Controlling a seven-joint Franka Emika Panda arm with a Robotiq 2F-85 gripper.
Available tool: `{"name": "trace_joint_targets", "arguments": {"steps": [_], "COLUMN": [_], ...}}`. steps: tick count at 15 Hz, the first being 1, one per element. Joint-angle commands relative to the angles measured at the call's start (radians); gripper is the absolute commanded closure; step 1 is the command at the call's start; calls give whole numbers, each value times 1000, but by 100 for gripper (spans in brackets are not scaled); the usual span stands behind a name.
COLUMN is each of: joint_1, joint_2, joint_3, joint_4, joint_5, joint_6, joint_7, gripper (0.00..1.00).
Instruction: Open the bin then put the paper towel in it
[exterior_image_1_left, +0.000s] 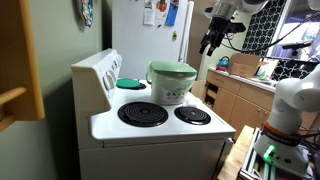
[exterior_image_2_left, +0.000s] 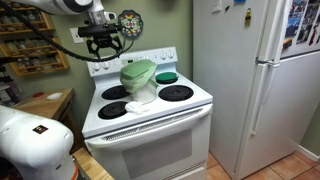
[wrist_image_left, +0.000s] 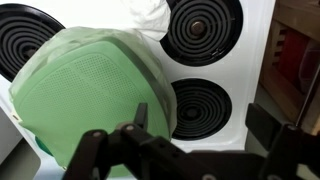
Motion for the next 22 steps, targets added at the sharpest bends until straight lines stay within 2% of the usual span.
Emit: {"name": "trace_joint_targets", "arguments": {"steps": [1,7,13,14,16,18,20,22], "joint_1": [29,81,68,100,98,98,24,-61], "joint_2": [-32,-92,-128,-75,-85,-94,-101,-84], "joint_3": [12,102,184,145,155,157,217,298], "joint_4": [-53,-228,-399,-329,-364,-369,-387,-398], "joint_5": [-87,-231,-490,-439,-482,-488,-579,-682], "joint_6": [65,295,576,501,550,552,613,656], "joint_7": [-76,-111,-56,-65,-52,-52,20,189], "gripper": [0,0,0,0,0,0,0,0]}}
